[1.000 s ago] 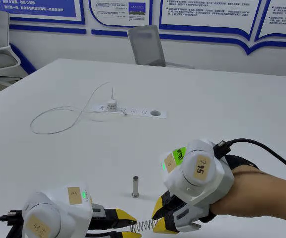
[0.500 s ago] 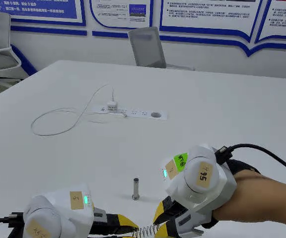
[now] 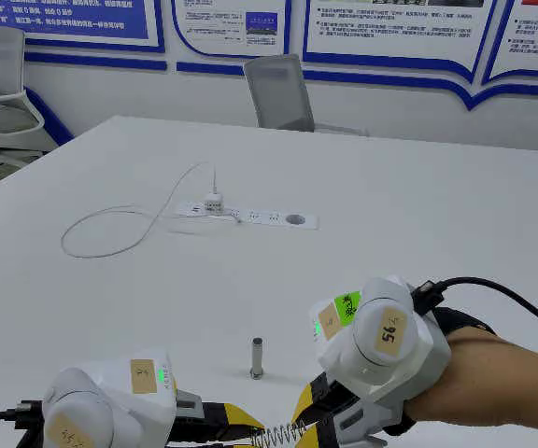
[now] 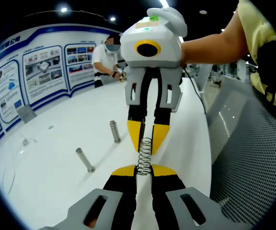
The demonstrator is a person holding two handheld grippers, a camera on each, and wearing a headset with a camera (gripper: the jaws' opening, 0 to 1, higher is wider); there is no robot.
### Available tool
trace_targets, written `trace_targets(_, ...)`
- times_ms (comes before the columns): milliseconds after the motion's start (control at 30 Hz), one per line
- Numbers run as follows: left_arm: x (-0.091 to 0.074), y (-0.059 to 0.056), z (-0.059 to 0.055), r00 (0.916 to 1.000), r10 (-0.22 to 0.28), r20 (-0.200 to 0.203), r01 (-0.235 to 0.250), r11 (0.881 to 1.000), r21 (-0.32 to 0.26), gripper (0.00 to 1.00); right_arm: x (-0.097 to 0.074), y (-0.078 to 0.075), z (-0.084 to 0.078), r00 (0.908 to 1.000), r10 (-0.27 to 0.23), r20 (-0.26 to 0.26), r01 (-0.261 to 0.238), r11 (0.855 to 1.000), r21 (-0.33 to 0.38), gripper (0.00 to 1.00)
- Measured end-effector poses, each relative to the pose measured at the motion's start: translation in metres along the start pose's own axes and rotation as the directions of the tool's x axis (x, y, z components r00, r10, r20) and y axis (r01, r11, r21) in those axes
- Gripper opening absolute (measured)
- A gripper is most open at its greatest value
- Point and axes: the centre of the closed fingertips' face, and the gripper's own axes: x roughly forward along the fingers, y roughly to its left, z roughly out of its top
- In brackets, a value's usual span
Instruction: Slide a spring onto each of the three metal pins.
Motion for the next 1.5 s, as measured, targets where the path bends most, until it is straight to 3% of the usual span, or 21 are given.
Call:
trace_targets(600,0.002,0.005,0.002,0.9997,0.015,0.020,-0.015,1.000,-0.025,0.10,-0.015,-0.001,0.035,0.9951,-0.003,0.099,0.001,1.000,0.023,0.12)
trace_targets(1067,0.004,0.008,0.008,0.9988,0.017,0.045,-0.015,0.999,-0.036,0.10,-0.014,-0.003,0.054,0.9958,-0.009,0.091,0.011,1.000,-0.023,0.12)
trace_targets(1500,0.005,0.012,0.008,0.9985,0.030,0.045,-0.028,0.999,-0.036,0.11,-0.013,-0.006,0.054,0.9967,-0.014,0.080,0.017,0.999,-0.028,0.12)
